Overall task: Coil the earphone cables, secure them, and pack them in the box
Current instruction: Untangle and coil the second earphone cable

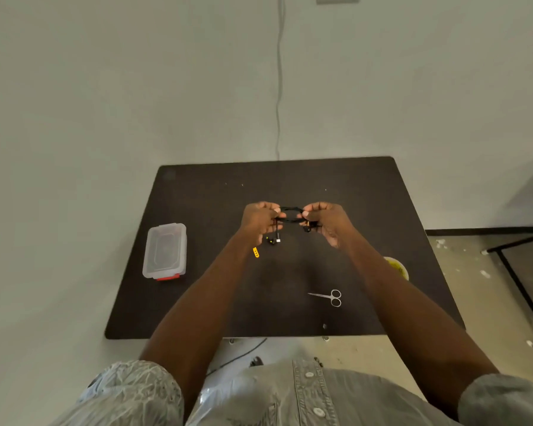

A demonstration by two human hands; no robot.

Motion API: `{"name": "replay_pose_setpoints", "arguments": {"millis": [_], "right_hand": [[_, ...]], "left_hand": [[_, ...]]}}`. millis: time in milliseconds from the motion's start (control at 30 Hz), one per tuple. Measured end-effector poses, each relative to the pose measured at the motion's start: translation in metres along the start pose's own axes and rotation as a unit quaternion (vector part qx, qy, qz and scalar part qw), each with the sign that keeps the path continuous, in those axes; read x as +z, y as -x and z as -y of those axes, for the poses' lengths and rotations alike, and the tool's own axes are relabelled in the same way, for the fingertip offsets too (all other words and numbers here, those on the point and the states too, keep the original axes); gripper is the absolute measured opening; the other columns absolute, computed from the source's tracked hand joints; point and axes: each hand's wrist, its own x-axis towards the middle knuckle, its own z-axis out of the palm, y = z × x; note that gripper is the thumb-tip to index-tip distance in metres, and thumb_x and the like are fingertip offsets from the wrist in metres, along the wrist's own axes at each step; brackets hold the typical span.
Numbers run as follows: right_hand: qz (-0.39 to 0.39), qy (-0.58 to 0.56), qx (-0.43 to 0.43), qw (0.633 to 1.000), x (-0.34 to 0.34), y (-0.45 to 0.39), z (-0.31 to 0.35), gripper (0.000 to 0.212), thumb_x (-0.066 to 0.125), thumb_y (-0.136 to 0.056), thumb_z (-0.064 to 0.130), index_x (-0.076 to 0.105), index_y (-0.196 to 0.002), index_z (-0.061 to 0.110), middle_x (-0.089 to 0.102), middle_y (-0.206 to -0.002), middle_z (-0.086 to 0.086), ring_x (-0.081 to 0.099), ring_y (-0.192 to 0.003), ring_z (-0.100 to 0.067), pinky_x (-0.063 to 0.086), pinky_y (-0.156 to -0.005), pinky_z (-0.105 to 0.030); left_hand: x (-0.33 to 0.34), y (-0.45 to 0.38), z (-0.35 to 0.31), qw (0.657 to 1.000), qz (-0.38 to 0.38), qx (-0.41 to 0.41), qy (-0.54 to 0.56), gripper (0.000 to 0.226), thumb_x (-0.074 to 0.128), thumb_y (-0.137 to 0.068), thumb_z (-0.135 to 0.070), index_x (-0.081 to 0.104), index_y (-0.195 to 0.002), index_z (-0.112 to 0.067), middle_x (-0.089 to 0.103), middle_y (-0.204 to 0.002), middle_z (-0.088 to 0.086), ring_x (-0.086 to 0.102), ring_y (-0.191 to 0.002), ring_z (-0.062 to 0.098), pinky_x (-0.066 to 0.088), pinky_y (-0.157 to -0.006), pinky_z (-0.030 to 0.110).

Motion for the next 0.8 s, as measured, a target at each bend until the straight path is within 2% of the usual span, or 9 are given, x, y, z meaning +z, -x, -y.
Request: {"name": "replay_pose_setpoints", "arguments": {"millis": [100,233,300,333,400,467,567,667,800], "right_hand": [[-0.029,0.015,0.029,0.999,-0.016,-0.009,-0.024,0.015,0.06,-0.087,-0.011,0.062,-0.081,0.002,0.066,-0.077,-0.016,0.06,-0.048,-0.017,0.055,-0.048,-0.026],[-0.112,0.06,0.041,0.991,-0.038,-0.028,-0.055,0.019,0.063,-0.084,-0.012,0.062,-0.074,0.004,0.063,-0.076,-0.015,0.061,-0.044,-0.013,0.054,-0.046,-0.025],[-0.147,0.103,0.041,0.983,-0.046,-0.042,-0.069,0.021,0.066,-0.083,-0.009,0.062,-0.072,0.008,0.065,-0.076,-0.014,0.063,-0.054,-0.017,0.059,-0.056,-0.034],[-0.161,0.126,0.044,0.978,-0.049,-0.047,-0.074,0.021,0.067,-0.082,-0.007,0.061,-0.071,0.01,0.065,-0.075,-0.011,0.064,-0.059,-0.02,0.06,-0.063,-0.039],[-0.182,0.178,0.042,0.966,-0.054,-0.061,-0.085,0.021,0.069,-0.082,-0.002,0.06,-0.071,0.013,0.066,-0.074,-0.008,0.066,-0.064,-0.021,0.059,-0.07,-0.041],[-0.189,0.229,0.035,0.954,-0.057,-0.071,-0.094,0.024,0.07,-0.083,0.004,0.058,-0.068,0.018,0.068,-0.076,-0.007,0.067,-0.072,-0.022,0.057,-0.071,-0.036],[-0.18,0.291,0.021,0.939,-0.06,-0.08,-0.101,0.014,0.065,-0.087,0.009,0.064,-0.075,0.015,0.067,-0.082,-0.005,0.061,-0.078,-0.019,0.044,-0.068,-0.027],[-0.172,0.331,0.012,0.928,-0.062,-0.09,-0.108,0.01,0.06,-0.088,0.009,0.068,-0.084,0.013,0.068,-0.09,-0.008,0.061,-0.087,-0.024,0.048,-0.073,-0.034],[-0.163,0.409,-0.057,0.896,-0.063,-0.093,-0.115,0.009,0.061,-0.088,0.007,0.07,-0.088,0.008,0.061,-0.102,-0.014,0.055,-0.097,-0.03,0.048,-0.081,-0.04]], "left_hand": [[0.015,-0.007,0.028,1.0,-0.014,-0.019,-0.002,0.018,0.056,-0.092,0.006,0.051,-0.082,-0.008,0.063,-0.077,0.013,0.062,-0.045,0.008,0.053,-0.045,0.022],[0.033,-0.026,0.058,0.999,-0.017,-0.033,-0.013,0.026,0.063,-0.084,0.011,0.045,-0.082,-0.007,0.059,-0.076,0.014,0.063,-0.053,0.017,0.055,-0.05,0.028],[0.045,-0.041,0.072,0.998,-0.031,-0.041,-0.024,0.026,0.064,-0.081,0.014,0.047,-0.079,-0.006,0.059,-0.079,0.015,0.063,-0.064,0.019,0.057,-0.051,0.026],[0.05,-0.047,0.079,0.998,-0.046,-0.042,-0.034,0.026,0.064,-0.08,0.014,0.049,-0.077,-0.007,0.059,-0.08,0.016,0.062,-0.065,0.02,0.056,-0.049,0.024],[0.064,-0.061,0.095,0.994,-0.085,-0.036,-0.063,0.025,0.067,-0.079,0.011,0.052,-0.073,-0.009,0.062,-0.079,0.014,0.063,-0.061,0.018,0.057,-0.052,0.029],[0.075,-0.072,0.11,0.988,-0.128,-0.033,-0.075,0.026,0.068,-0.078,0.009,0.053,-0.07,-0.011,0.062,-0.073,0.008,0.063,-0.055,0.012,0.06,-0.064,0.038],[0.089,-0.079,0.12,0.98,-0.171,-0.035,-0.092,0.027,0.067,-0.078,0.007,0.053,-0.067,-0.014,0.064,-0.071,0.007,0.063,-0.054,0.012,0.059,-0.064,0.035],[0.096,-0.086,0.13,0.967,-0.196,-0.003,-0.164,0.023,0.07,-0.075,-0.002,0.056,-0.065,-0.018,0.068,-0.074,0.008,0.066,-0.068,0.023,0.055,-0.068,0.034],[0.099,-0.084,0.132,0.948,-0.208,0.023,-0.239,0.006,0.07,-0.076,-0.012,0.064,-0.077,-0.011,0.07,-0.082,0.008,0.063,-0.081,0.025,0.042,-0.068,0.029]]}}
